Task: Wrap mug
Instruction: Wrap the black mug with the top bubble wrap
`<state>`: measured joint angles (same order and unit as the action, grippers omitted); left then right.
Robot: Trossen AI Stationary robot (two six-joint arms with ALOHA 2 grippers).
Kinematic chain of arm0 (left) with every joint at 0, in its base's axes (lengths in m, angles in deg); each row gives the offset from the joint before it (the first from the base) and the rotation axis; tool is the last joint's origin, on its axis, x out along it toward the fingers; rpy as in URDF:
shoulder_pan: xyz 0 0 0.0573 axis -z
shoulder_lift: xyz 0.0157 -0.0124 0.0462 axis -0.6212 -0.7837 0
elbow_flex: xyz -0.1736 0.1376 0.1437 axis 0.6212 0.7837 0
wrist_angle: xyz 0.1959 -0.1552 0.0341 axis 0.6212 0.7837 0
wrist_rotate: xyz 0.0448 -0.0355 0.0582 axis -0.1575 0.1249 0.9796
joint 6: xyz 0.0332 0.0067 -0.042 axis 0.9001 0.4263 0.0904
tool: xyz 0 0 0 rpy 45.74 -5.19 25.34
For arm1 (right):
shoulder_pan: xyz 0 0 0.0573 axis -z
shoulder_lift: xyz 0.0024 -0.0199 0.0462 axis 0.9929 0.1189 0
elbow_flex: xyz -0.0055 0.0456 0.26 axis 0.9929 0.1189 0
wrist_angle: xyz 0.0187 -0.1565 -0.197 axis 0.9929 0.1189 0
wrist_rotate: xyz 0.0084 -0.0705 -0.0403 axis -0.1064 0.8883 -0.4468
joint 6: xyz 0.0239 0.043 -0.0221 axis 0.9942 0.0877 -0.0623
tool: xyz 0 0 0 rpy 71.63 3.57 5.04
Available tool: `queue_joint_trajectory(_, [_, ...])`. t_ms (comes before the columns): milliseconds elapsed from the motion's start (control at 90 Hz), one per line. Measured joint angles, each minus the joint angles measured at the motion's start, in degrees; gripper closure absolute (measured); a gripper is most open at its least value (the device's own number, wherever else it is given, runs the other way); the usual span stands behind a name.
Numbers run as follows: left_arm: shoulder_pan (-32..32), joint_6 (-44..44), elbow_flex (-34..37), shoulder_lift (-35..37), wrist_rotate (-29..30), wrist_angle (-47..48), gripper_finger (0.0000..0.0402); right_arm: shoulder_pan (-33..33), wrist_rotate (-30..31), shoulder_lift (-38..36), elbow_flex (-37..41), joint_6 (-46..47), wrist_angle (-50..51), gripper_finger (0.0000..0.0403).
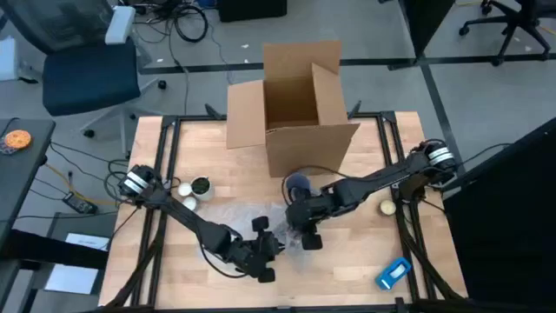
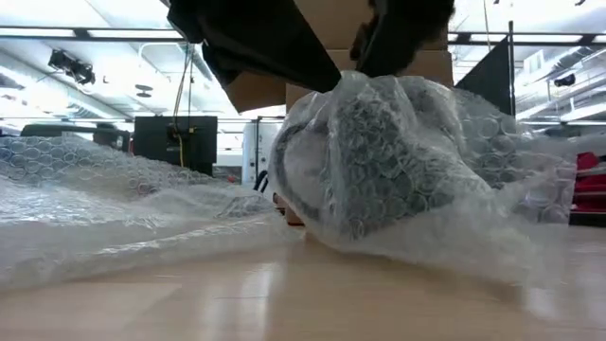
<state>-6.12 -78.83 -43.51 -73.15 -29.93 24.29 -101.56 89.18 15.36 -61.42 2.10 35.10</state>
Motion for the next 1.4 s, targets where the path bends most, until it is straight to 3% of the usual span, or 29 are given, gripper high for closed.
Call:
queue_joint_trajectory(133, [-0.06,0.00,0.00,0.00,0.11,0.10,0.0387,-1.34,-0.95,-2.70,-0.17,2.16,3.56,0.0305])
queue_joint_trajectory(333, [-0.03,-0.02,0.00,0.00,0.20,0.01,0.0387,-3.14,-8.16,-1.64,2.49,5.69,4.91,0.0305])
queue_joint_trajectory(822, [-0.07,-0.07,0.02,0.02,0.20,-1.65,0.0387,-1.76,-7.53,0.46,6.05,7.32,-5.53,0.0305])
queue_joint_trajectory(1167, [-0.10,0.24,0.00,0.04,0.24,-1.74,0.0387,0.50,-7.07,0.47,6.03,6.27,-7.02,0.0305])
queue_joint_trajectory(1400, [-0.10,0.24,0.00,0.04,0.49,-1.32,0.0387,1.48,-7.48,4.32,5.89,4.56,-8.34,0.0305])
